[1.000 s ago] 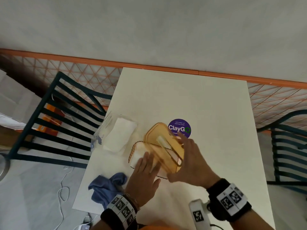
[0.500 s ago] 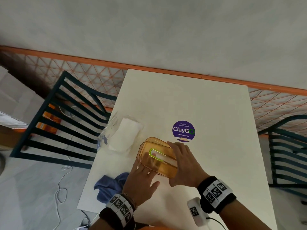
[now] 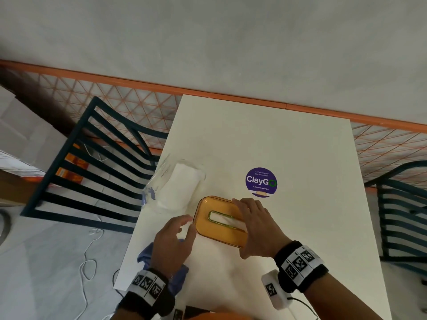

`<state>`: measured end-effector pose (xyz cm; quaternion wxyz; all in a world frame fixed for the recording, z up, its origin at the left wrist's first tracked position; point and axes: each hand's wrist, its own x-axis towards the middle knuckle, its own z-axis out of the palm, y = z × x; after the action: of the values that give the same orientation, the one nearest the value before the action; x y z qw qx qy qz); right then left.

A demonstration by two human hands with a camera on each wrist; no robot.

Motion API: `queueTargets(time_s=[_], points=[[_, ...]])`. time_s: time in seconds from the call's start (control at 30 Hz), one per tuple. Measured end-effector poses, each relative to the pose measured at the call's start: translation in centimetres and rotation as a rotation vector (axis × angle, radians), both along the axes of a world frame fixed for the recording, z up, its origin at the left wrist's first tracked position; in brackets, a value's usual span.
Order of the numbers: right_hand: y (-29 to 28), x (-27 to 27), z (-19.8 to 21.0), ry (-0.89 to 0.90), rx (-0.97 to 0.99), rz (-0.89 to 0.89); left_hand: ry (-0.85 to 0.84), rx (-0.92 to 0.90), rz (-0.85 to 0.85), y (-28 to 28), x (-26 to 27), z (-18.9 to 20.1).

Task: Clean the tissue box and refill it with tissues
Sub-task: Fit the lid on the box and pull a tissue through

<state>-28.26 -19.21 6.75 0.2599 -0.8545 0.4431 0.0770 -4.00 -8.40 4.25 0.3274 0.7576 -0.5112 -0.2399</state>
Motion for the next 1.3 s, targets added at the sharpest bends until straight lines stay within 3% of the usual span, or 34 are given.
queueTargets(time_s=[0.13, 0.4, 0.7, 0.83, 0.93, 1.03, 1.13, 1.3], points=[[-0.1, 0.8, 0.1, 0.000, -0.010, 0.010, 0.202, 0.180, 0.063, -1.7, -0.3, -0.2], [-0.3, 1.3, -0.3, 0.002, -0.016, 0.009, 0.142, 0.152, 0.047, -2.4, 0.1, -1.3], [-1.0, 1.0, -0.9, 0.002, 0.023, 0.003, 0.249, 0.230, 0.030, -2.7, 1.1, -1.4], [-1.1, -0.1, -0.9, -0.064, 0.081, -0.088, 0.051, 0.153, -0.080, -3.0, 1.0, -1.1], [-0.6, -1.4, -0.8, -0.121, -0.034, -0.177, -0.262, -0.005, -0.335, -4.1, 0.4, -1.0], [0.1, -1.8, -0.7, -0.136, -0.126, -0.204, -0.447, -0.074, -0.539, -6.1, -0.7, -0.7], [0.3, -1.4, -0.9, -0.129, -0.179, -0.207, -0.531, -0.066, -0.658, -7.9, -1.3, -0.2], [0.8, -0.6, -1.4, -0.154, -0.265, -0.267, -0.513, -0.021, -0.704, -8.8, -1.6, 0.0]])
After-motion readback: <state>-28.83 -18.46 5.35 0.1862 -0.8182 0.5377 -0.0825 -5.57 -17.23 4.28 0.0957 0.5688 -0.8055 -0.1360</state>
